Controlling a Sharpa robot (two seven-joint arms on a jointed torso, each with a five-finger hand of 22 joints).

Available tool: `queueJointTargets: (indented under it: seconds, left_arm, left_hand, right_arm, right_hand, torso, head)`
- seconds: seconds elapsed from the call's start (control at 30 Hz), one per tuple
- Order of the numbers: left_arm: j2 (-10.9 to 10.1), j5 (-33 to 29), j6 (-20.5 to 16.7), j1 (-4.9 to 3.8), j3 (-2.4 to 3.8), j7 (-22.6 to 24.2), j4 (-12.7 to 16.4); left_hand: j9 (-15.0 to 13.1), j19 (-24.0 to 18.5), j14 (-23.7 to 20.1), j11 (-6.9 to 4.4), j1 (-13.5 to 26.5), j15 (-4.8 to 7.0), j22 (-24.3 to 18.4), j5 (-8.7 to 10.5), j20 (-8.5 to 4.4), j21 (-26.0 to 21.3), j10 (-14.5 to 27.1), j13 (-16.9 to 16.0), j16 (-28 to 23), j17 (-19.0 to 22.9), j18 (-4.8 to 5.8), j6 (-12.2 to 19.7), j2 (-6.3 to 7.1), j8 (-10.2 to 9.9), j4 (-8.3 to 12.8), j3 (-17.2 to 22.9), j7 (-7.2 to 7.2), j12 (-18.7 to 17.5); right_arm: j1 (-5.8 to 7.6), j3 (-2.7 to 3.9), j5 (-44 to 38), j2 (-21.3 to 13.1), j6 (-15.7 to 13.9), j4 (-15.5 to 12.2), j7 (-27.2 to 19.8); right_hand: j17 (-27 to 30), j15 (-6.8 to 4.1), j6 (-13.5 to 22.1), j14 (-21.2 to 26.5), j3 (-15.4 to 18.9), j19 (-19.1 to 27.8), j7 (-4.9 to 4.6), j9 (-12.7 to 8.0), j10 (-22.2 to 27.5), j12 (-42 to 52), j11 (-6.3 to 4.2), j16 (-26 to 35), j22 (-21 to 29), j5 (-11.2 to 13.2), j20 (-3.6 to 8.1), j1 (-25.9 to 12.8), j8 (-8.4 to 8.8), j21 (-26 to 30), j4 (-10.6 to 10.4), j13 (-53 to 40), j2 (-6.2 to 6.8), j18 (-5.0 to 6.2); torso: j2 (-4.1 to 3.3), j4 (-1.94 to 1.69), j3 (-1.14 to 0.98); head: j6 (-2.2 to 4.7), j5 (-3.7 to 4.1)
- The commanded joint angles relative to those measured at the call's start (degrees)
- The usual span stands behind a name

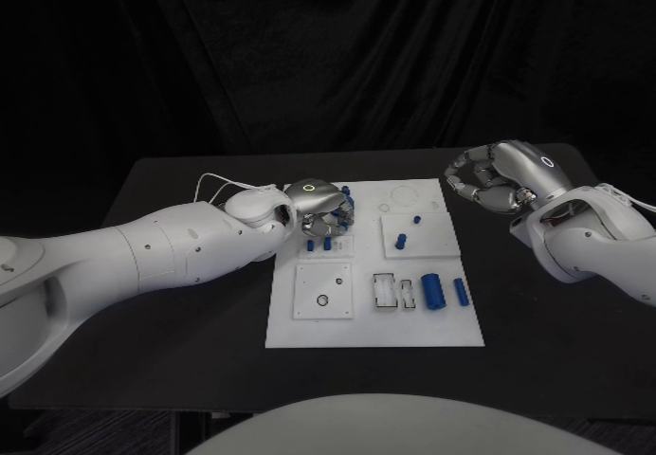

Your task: Assemble the parts on the task board

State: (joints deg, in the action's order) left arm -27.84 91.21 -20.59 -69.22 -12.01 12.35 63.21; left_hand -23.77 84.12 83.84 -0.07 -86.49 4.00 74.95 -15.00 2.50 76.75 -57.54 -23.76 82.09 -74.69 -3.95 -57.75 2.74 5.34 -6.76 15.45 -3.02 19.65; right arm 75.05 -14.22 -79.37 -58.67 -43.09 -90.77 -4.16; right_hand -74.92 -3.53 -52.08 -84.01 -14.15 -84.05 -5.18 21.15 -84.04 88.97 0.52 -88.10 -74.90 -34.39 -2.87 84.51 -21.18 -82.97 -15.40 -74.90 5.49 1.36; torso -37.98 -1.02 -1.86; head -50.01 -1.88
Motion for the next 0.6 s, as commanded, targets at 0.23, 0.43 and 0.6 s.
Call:
queueJointTargets:
  seconds: [0.23,0.43,0.6]
  left_arm:
    - [-4.83,0.09,-6.64,-2.06,0.42,1.73,6.71]
    - [-8.51,0.09,-5.25,-2.91,0.31,0.34,10.43]
    - [-9.94,0.09,-3.36,-2.96,0.05,-0.64,10.86]
  left_hand:
    - [-0.04,0.12,0.37,0.08,-0.14,0.30,10.90,-0.51,-0.40,-0.04,-0.43,0.63,0.04,0.46,0.81,-0.71,0.53,0.07,0.46,0.25,-0.19,-1.45]
    - [0.09,-0.11,0.37,0.33,0.03,0.12,10.75,-0.47,-0.29,-0.56,-0.22,1.08,0.00,0.47,0.71,-0.55,0.65,-0.27,0.56,0.53,-0.38,-2.40]
    - [0.30,-0.55,0.18,0.51,0.37,-0.10,10.52,-0.07,-0.10,-1.38,0.23,1.57,-0.17,0.69,0.55,0.03,0.86,-0.83,0.59,0.76,-0.47,-3.52]
  right_arm:
    - [-0.14,0.05,-0.13,-0.46,-0.18,-0.14,0.40]
    - [-0.22,0.04,-0.13,-0.36,0.18,0.14,0.48]
    - [-0.48,0.04,-0.13,-0.38,0.53,0.26,0.48]
  right_hand:
    - [-13.06,0.37,-0.26,-5.45,-0.32,-2.52,0.04,-0.05,-4.91,0.01,0.08,0.19,-12.71,-0.21,-0.30,-0.41,-0.20,0.16,0.04,-13.88,-0.04,0.44]
    - [-13.09,0.37,-0.27,-5.46,-0.32,-2.51,0.05,-0.06,-4.89,-0.01,0.07,0.16,-12.71,-0.21,-0.29,-0.41,-0.20,0.17,0.06,-13.86,0.00,0.44]
    - [-13.09,0.37,-0.27,-5.46,-0.32,-2.51,0.05,-0.06,-4.89,-0.01,0.07,0.16,-12.71,-0.21,-0.29,-0.41,-0.20,0.17,0.06,-13.86,0.00,0.44]
  torso:
    - [0.25,-0.20,-0.02]
    - [0.36,-0.30,-0.10]
    - [0.38,-0.33,-0.18]
  head:
    - [0.01,0.03]
    - [0.01,-0.33]
    - [0.01,-0.41]
